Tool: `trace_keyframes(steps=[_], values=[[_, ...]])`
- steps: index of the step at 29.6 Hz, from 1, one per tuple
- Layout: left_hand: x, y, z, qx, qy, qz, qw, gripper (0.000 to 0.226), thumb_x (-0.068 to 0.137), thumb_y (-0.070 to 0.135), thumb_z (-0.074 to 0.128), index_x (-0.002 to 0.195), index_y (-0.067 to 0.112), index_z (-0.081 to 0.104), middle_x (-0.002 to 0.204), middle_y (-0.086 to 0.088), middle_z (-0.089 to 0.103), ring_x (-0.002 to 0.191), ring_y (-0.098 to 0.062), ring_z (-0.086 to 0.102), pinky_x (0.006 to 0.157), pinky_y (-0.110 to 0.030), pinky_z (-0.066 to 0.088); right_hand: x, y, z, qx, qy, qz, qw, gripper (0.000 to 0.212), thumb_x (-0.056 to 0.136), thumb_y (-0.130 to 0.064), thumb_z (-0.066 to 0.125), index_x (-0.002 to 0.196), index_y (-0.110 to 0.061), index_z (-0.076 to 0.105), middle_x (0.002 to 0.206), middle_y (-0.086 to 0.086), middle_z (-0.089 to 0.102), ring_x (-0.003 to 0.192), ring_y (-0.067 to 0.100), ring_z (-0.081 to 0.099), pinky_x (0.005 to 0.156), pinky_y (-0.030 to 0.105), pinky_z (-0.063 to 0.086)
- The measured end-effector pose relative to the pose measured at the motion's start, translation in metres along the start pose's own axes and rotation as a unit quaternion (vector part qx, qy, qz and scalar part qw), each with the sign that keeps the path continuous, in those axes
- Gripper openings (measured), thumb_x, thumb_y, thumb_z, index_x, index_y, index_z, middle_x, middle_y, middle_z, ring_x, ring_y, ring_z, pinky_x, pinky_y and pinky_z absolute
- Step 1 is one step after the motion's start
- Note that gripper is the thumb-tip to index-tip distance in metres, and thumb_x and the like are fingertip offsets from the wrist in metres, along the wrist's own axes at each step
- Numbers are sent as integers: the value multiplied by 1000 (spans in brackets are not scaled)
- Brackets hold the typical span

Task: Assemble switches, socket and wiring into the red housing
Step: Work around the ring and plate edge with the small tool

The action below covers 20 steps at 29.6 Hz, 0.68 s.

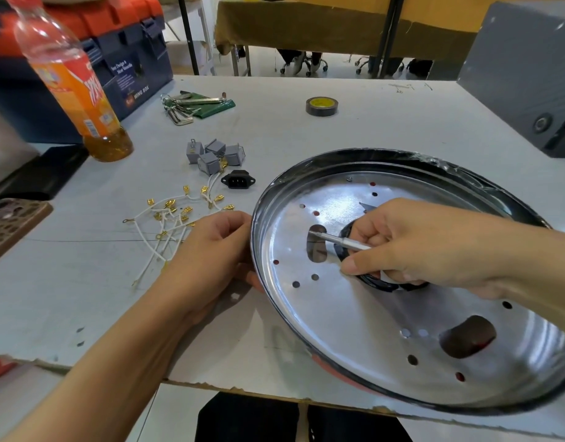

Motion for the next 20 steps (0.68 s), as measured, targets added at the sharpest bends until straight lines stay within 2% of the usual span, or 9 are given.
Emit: trace_keyframes(steps=[5,20], values=[[0,1,0,-4,2,1,1000,27,95,8,47,101,-15,57,51,-11,58,34,-15,50,36,-20,44,-1,1,-1,-1,-6,1,1000,20,81,-21,70,68,-10,61,51,2,40,42,12,33,45,22,27],[2,0,-1,11,6,11,1000,24,95,6,45,99,-14,59,52,-12,60,36,-16,52,36,-19,43,-1,1,-2,-3,-7,-12,1000,27,81,-21,71,58,-16,58,46,-2,40,39,9,34,46,24,28]])
Point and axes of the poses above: each hand's wrist, its own x-axis towards the middle knuckle, its own z-axis out of the palm, y = z × x, the point moved 4 cm from there along x, towards the middle knuckle
